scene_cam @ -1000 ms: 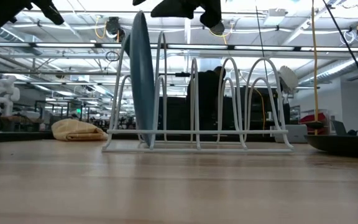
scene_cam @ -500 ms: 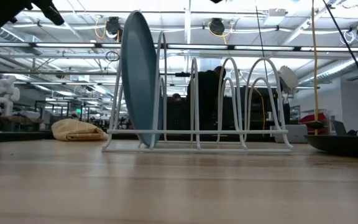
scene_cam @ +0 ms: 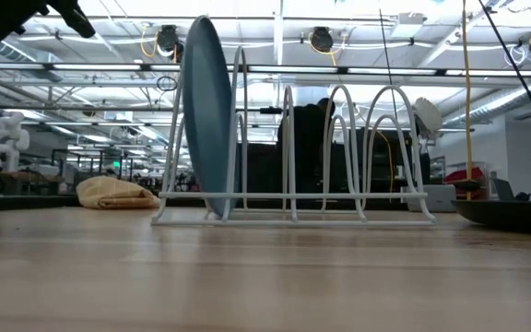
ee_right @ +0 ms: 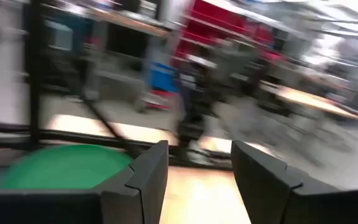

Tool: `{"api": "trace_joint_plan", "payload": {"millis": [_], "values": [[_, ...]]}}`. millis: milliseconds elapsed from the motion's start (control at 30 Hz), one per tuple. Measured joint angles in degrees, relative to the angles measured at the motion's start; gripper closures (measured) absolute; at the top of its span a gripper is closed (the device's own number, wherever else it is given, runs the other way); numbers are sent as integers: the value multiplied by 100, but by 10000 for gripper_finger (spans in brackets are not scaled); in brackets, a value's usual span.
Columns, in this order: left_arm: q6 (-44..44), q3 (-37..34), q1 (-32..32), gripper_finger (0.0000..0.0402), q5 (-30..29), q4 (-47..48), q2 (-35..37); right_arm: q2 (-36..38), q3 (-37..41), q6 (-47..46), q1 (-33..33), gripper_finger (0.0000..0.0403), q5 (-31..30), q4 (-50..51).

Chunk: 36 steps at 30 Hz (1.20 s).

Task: Sort dishes
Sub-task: Put the green plate in the dishwasher rack

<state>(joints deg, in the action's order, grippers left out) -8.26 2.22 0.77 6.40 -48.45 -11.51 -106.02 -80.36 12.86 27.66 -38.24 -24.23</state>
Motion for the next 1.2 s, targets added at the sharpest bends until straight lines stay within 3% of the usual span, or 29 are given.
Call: {"api": "trace_joint_plan", "payload": {"millis": [200, 400, 533, 733, 867, 1000, 1200], "values": [[16, 0, -1, 269, -90, 0, 0, -343, 0, 29, 186, 234, 809, 35], [18, 0, -1, 269, -124, 17, 0, -1020, -383, 189, 249, 234, 1018, 168], [18, 0, 0, 269, -257, 132, 0, -1703, -1413, 587, 260, 234, 1021, 754], [7, 0, -1, 269, -299, 202, 0, -2761, -3368, 796, 253, 234, 1023, 2845], [7, 0, -1, 269, -308, 245, 0, -3376, -4485, 914, 214, 234, 1395, 4077], [11, 0, -1, 269, -350, 267, 0, -3916, -5126, 1272, 130, 234, 1768, 4773], [118, 0, -1, 269, -370, 256, 0, -4393, -5469, 1688, 56, 234, 2177, 4707]]}}
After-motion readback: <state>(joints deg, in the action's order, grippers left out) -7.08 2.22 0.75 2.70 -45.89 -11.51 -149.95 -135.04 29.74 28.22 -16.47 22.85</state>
